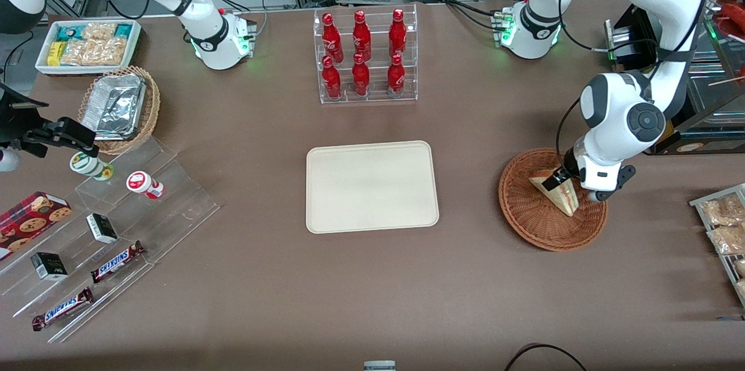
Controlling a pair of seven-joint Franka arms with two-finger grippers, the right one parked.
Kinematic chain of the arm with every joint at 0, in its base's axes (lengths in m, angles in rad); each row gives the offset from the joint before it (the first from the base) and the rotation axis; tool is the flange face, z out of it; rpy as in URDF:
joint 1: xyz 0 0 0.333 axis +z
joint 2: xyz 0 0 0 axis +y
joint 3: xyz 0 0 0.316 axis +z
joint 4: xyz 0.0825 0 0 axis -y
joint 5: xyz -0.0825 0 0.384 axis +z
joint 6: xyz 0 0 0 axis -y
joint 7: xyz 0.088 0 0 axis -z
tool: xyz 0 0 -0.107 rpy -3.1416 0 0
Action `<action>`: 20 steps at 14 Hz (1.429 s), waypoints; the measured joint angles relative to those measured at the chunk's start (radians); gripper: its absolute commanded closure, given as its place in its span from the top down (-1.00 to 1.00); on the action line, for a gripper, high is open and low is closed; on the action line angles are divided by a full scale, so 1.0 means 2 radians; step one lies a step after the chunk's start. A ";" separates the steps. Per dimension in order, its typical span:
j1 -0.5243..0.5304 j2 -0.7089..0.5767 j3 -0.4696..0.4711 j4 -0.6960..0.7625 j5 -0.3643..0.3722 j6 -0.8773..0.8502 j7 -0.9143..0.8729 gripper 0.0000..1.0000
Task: Place sandwich from basket to tray
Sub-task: 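Lower the open left gripper around the wrapped sandwich in the basket, then close the left gripper on the sandwich and lift it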
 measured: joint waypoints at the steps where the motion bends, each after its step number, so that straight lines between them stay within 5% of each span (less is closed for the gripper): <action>1: 0.000 0.002 0.000 0.000 0.000 0.003 0.000 -0.23; 3: 0.000 0.005 0.000 0.000 0.000 0.007 -0.001 -0.98; 10: 0.000 0.004 0.000 0.000 0.001 0.004 -0.001 -1.00; 15: -0.004 -0.034 -0.008 0.045 0.005 -0.101 0.000 -1.00; 20: -0.068 -0.036 -0.019 0.099 0.005 -0.151 -0.004 -1.00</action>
